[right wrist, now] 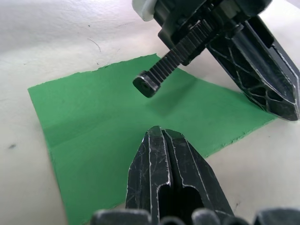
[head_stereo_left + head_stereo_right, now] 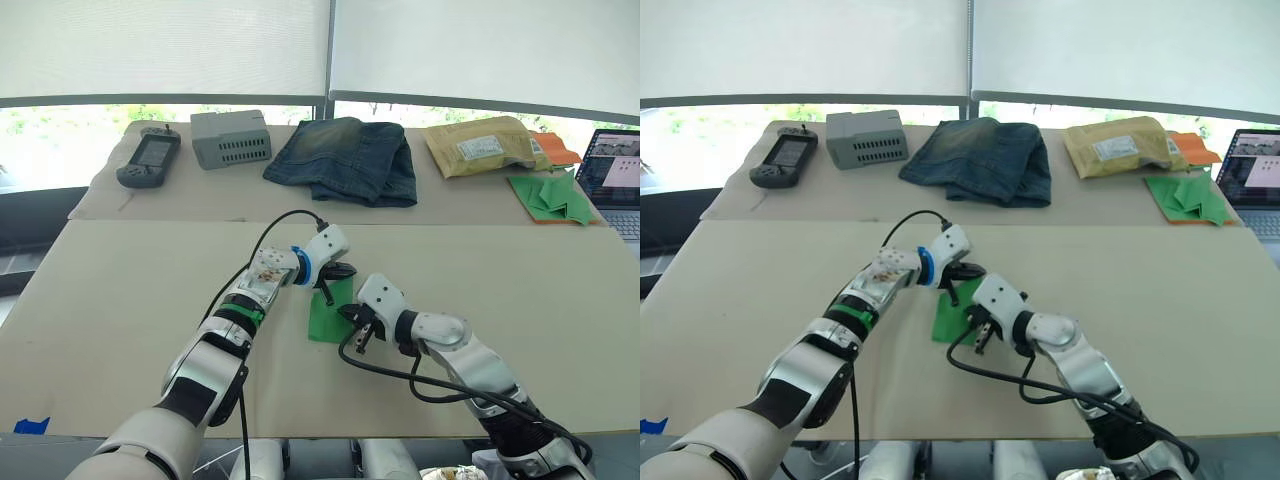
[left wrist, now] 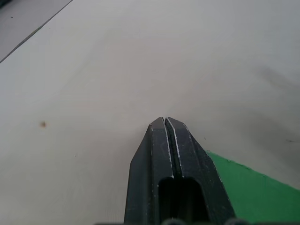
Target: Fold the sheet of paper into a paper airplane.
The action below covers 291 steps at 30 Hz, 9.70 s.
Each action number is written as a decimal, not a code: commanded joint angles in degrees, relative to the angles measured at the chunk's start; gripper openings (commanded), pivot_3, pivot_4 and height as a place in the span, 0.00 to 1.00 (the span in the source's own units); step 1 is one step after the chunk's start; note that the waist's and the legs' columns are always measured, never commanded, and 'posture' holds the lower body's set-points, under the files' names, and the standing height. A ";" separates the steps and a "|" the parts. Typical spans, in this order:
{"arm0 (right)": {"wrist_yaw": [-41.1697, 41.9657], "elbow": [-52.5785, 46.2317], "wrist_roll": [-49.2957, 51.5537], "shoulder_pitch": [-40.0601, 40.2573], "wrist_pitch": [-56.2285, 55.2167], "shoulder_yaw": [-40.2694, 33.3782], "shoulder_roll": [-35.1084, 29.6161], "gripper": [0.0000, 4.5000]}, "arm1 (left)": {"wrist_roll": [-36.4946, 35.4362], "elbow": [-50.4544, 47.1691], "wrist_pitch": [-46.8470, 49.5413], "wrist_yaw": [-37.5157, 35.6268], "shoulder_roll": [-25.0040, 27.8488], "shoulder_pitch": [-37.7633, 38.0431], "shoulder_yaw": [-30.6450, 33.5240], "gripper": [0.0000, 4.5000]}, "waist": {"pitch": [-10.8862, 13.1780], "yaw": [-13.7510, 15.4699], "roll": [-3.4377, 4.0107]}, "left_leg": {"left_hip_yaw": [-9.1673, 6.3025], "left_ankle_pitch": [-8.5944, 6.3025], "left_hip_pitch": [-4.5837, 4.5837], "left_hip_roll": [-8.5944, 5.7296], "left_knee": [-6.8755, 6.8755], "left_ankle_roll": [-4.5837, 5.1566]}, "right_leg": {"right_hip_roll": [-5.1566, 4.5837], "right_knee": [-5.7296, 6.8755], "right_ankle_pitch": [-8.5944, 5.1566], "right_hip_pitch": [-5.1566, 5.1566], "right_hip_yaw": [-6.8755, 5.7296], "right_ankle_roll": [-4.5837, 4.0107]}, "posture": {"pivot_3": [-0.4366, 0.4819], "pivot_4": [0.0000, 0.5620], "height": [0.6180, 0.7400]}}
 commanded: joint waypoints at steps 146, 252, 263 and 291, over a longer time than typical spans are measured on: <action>-1.18 -2.60 -0.08 -12.16 5.19 0.50 1.85 0.00 | -39.61 -64.75 32.20 -0.62 42.00 41.81 25.14 1.00 | 0.86 -1.07 -0.45 | 0.00 0.38 -0.43 0.48 -0.56 -0.96 | 0.14 0.28 0.24 -0.93 -0.20 -1.01 | 0.48 0.27 0.91; 29.92 10.36 6.88 -1.06 -32.15 -8.83 -15.05 0.01 | -6.57 -32.93 3.55 -15.91 17.67 20.81 -4.02 0.00 | 0.90 0.37 -0.31 | 0.08 0.19 0.23 0.83 -0.01 -0.65 | 0.80 0.28 0.15 -0.05 0.01 -0.74 | 0.48 0.27 0.91; 34.71 16.22 15.52 -13.23 -2.01 -7.85 -12.99 0.01 | -6.55 -34.41 5.03 -15.33 18.01 21.79 -3.21 0.00 | 0.90 0.26 -0.30 | 0.07 0.18 0.21 0.85 -0.03 -0.64 | 0.81 0.28 0.17 -0.08 0.00 -0.79 | 0.48 0.27 0.91; 32.55 21.86 10.09 -15.05 9.91 -0.59 -13.57 0.01 | -18.26 -41.20 9.56 -15.85 17.40 21.52 7.13 0.00 | 0.85 0.24 -0.23 | 0.05 0.17 0.21 0.86 0.01 -0.63 | 0.80 0.27 0.17 -0.06 -0.02 -0.73 | 0.48 0.27 0.91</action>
